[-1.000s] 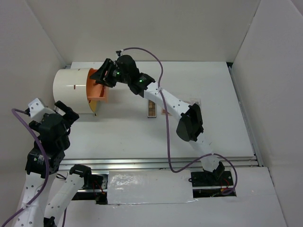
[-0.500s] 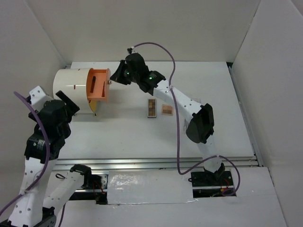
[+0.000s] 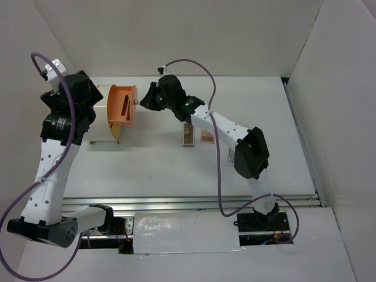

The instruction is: Organize the makeup

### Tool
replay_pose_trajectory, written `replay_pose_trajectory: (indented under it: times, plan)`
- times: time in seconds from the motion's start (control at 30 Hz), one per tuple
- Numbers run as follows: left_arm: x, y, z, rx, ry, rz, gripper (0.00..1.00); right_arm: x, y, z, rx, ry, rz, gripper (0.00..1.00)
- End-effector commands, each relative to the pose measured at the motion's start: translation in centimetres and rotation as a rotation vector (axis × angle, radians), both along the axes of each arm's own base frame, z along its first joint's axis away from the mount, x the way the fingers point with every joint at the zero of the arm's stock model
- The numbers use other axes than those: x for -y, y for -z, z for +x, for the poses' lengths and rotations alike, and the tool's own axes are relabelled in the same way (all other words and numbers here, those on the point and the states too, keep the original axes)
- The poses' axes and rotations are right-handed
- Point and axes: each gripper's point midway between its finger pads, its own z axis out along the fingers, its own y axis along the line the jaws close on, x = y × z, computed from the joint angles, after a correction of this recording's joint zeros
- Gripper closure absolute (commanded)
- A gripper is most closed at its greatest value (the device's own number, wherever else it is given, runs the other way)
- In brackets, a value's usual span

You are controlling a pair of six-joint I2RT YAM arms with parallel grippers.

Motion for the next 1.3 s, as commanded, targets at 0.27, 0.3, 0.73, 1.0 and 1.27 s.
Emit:
replay_pose_trajectory:
  times: [0.27, 0.3, 0.73, 1.0, 1.27]
  plan:
    - [-4.3, 1.3, 6.8, 0.051, -0.12, 0.025, 0.01, -4.5, -1.8, 0.2, 0.106, -0.129, 0.185, 0.95]
    - [-4.6, 1.7, 7.3, 0.046, -0.125, 0.015, 0.01, -4.6, -1.6, 0.3, 0.108, -0.128, 0.186, 0.95]
    - [-6.5, 8.4, 12.0, -0.036, -0.165, -0.092, 0.01, -5.1, -1.3, 0.9, 0.149, -0.162, 0.21, 0.94]
    - [-6.7, 11.1, 11.4, -0.076, -0.21, -0.11, 0.01, -6.0, -0.1, 2.1, 0.138, -0.19, 0.228, 0.91]
    - [-7.0, 12.2, 10.6, -0.088, -0.242, -0.117, 0.01, -7.7, 0.1, 1.9, 0.13, -0.272, 0.347, 0.87]
